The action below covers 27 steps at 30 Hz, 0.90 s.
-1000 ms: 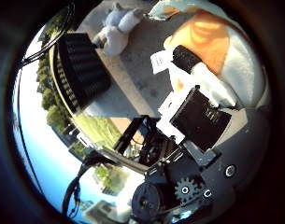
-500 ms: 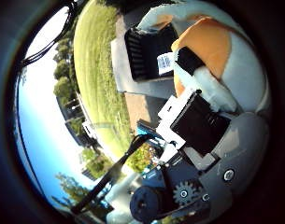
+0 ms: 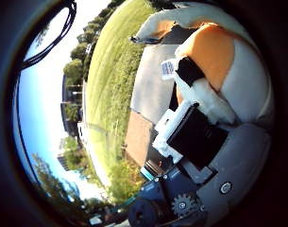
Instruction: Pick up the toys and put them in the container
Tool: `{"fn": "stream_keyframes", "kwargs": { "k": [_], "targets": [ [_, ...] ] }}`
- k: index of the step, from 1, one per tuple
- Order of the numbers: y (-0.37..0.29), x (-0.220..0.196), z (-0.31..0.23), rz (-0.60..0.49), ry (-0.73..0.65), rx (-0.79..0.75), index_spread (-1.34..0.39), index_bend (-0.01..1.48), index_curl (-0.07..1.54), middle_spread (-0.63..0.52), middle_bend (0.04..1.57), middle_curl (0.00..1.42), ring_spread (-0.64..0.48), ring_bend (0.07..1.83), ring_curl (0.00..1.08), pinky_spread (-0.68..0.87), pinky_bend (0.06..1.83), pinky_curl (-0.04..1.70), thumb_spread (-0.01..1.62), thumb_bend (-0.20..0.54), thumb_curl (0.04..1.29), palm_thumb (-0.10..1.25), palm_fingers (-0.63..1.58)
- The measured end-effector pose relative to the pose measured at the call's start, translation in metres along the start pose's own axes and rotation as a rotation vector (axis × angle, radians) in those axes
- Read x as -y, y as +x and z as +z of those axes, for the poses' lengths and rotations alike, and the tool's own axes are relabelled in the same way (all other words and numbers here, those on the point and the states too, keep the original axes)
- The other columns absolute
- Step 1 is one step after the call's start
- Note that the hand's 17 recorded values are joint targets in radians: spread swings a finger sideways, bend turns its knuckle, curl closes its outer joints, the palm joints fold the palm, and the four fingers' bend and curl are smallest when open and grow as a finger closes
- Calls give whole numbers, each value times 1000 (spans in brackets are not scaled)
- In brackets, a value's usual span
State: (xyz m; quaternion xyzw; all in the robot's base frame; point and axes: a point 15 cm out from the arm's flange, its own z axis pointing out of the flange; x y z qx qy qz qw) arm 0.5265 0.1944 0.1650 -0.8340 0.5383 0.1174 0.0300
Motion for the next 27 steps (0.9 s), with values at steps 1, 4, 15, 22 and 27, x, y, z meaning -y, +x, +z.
{"fn": "stream_keyframes", "kwargs": {
  "k": [1,4,15,22,27],
  "targets": [
    [0,4,12,7,-16,2,-845,1031,46,-188,966,1024,5,1247,706,225,1473,577,1193,-32,642,860,808],
    [3,13,59,15,-112,10,-535,946,90,-115,579,866,105,1092,688,303,1278,586,1182,-47,592,790,-33],
    [42,-13,73,-51,-230,60,-443,383,72,99,130,468,304,529,342,454,970,321,1094,-37,470,729,-151],
    [104,-44,-17,-30,-162,82,-346,261,126,122,155,380,300,452,315,473,815,257,1084,-33,419,704,-59],
    [179,-76,-42,14,-169,-13,-229,229,180,88,190,372,277,440,308,478,714,212,1082,-31,398,704,81]
  ]
}}
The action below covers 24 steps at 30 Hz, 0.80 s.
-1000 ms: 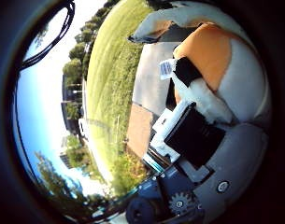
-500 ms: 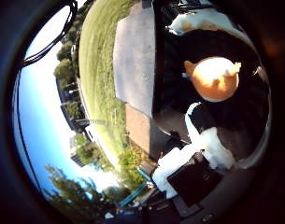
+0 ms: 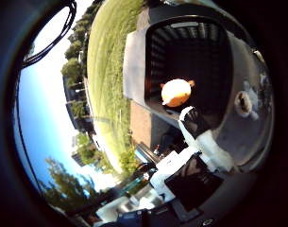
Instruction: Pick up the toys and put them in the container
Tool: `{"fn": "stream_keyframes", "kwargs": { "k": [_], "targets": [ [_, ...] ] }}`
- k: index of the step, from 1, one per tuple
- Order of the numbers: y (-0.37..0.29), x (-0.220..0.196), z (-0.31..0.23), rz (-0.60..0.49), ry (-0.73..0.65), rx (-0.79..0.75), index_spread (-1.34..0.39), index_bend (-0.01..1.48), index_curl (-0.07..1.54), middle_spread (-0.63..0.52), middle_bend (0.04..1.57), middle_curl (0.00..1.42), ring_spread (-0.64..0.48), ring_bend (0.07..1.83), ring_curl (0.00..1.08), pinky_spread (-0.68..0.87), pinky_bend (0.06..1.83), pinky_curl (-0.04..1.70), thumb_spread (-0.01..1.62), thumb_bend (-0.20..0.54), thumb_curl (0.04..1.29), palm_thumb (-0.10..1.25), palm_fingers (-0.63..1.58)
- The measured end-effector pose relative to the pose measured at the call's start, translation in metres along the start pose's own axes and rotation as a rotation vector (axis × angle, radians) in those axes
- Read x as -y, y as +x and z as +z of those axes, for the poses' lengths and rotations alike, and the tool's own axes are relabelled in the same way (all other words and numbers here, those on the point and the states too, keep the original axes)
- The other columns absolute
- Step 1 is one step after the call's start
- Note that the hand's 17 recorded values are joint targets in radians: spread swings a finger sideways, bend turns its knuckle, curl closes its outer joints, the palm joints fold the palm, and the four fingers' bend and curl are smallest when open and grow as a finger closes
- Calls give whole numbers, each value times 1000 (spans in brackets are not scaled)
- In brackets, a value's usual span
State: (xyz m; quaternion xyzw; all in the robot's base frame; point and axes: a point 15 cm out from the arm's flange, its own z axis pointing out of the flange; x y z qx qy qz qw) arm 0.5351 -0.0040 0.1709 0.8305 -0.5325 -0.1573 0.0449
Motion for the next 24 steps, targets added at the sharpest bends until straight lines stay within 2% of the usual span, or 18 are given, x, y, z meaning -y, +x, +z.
{"fn": "stream_keyframes", "kwargs": {
  "k": [4,8,16,24],
  "targets": [
    [61,-27,5,37,-53,-104,-197,228,213,75,179,366,272,427,309,479,677,198,1082,-33,390,699,122],
    [103,-29,43,46,-118,-176,-172,186,236,76,175,359,268,402,308,481,667,194,1083,-36,376,682,116],
    [134,-27,128,48,-239,-215,-170,142,238,101,181,352,271,377,309,477,684,199,1075,-29,360,684,73],
    [153,-17,173,41,-307,-352,-177,102,176,103,217,371,266,513,347,478,741,207,1059,-32,346,696,107]
  ]
}}
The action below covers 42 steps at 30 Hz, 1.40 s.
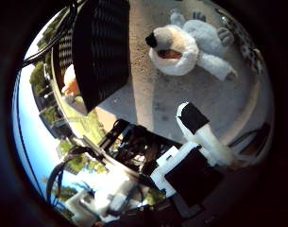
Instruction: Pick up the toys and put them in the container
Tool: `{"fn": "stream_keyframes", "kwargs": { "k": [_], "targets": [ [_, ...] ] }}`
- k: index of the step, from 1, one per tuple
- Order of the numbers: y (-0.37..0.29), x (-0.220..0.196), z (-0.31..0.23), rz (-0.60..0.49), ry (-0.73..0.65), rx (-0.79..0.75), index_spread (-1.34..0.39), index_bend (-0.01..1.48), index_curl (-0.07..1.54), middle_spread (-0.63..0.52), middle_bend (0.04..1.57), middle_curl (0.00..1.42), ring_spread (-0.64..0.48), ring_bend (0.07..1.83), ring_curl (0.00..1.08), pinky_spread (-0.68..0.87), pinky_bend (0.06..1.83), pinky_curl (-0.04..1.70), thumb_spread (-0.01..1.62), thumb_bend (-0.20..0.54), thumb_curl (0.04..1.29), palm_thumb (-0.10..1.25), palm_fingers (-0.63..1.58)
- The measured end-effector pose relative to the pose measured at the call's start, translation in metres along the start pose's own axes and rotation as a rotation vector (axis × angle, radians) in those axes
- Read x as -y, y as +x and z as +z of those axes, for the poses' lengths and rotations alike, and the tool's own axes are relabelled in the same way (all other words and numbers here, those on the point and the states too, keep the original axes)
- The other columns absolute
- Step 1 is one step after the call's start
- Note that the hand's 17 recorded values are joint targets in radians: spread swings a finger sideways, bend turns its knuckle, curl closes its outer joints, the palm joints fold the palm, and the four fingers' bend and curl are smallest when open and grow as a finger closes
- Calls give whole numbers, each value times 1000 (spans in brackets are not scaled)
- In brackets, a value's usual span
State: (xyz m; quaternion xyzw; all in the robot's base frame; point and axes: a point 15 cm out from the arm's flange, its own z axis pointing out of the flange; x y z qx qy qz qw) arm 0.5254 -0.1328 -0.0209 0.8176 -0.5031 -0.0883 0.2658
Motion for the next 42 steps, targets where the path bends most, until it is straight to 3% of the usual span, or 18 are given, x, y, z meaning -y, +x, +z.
{"fn": "stream_keyframes", "kwargs": {
  "k": [6,12,14,16,20,25,29,35,42],
  "targets": [
    [-21,15,19,-26,-38,-36,-104,157,184,53,255,392,230,535,352,477,731,192,1049,-31,339,694,188],
    [-26,31,22,-44,-3,-54,-164,186,213,-49,392,457,158,654,386,481,730,156,1044,-19,355,735,540],
    [-26,39,24,-49,22,-60,-223,111,165,-92,534,526,132,839,446,450,802,173,1037,-13,375,777,740],
    [-25,42,24,-51,32,-63,-272,75,115,-115,615,582,107,985,508,430,888,204,1031,-13,390,802,791],
    [-24,42,25,-58,35,-61,-410,237,54,-190,769,725,38,1206,629,391,1095,287,1007,-20,426,849,944],
    [-5,43,25,-25,86,-50,-568,374,-4,-238,903,870,-19,1259,695,327,1352,402,985,-1,482,944,1085],
    [-2,34,14,-16,74,-50,-676,504,-13,-258,973,957,-52,1290,734,268,1473,477,1023,27,543,1040,1090],
    [-5,5,-21,-18,20,-41,-819,691,-12,-276,1019,1058,-85,1332,776,214,1539,549,1076,-2,612,1040,1029],
    [-27,-51,-88,-47,34,103,-935,856,-14,-289,1050,1145,-105,1379,815,172,1583,614,1121,-11,678,1028,959]
  ]
}}
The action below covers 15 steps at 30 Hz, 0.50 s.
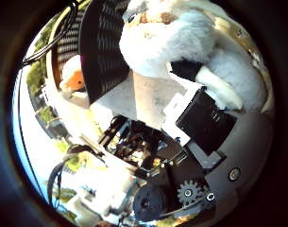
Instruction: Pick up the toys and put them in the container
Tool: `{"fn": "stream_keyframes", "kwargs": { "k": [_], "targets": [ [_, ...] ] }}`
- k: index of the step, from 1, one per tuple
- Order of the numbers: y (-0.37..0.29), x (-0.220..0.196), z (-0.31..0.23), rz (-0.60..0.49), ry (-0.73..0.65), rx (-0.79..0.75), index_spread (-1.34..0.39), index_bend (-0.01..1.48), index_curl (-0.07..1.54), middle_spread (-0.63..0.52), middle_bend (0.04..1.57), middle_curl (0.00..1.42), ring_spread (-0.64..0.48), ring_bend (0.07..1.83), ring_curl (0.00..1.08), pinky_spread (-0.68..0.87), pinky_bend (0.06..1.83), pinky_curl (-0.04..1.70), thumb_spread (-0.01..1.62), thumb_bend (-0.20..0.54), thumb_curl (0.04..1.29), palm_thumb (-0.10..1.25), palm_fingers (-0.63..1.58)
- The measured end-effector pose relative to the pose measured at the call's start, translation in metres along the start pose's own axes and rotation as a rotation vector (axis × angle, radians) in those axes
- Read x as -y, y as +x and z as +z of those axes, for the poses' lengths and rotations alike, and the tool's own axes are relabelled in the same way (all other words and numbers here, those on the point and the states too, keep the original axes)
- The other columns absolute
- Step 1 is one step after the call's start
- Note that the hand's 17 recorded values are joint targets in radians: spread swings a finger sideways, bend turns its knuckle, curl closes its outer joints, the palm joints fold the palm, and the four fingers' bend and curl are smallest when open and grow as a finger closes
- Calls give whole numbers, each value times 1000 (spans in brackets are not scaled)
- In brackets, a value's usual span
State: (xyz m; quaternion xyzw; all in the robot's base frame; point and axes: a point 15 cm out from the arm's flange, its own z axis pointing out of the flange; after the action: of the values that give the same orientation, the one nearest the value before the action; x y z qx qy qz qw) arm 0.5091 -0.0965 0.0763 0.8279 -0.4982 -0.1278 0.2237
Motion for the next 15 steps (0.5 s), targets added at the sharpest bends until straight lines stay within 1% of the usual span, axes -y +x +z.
{"fn": "stream_keyframes", "kwargs": {
  "k": [3,8,11,15],
  "targets": [
    [-15,-30,-45,-22,29,30,-962,903,-14,-292,1060,1167,-109,1392,824,163,1593,634,1129,-10,697,1027,937],
    [-66,-64,-130,-92,149,59,-1001,971,-15,-295,1078,1198,-113,1414,838,155,1610,665,1138,-11,729,1027,907],
    [-112,-69,-169,-156,206,71,-1019,1006,-16,-296,1088,1213,-115,1426,844,154,1619,682,1142,-11,745,1024,892],
    [-171,-54,-192,-243,253,90,-1034,1042,-16,-297,1100,1226,-116,1437,851,153,1627,699,1146,-14,759,1012,874]
  ]
}}
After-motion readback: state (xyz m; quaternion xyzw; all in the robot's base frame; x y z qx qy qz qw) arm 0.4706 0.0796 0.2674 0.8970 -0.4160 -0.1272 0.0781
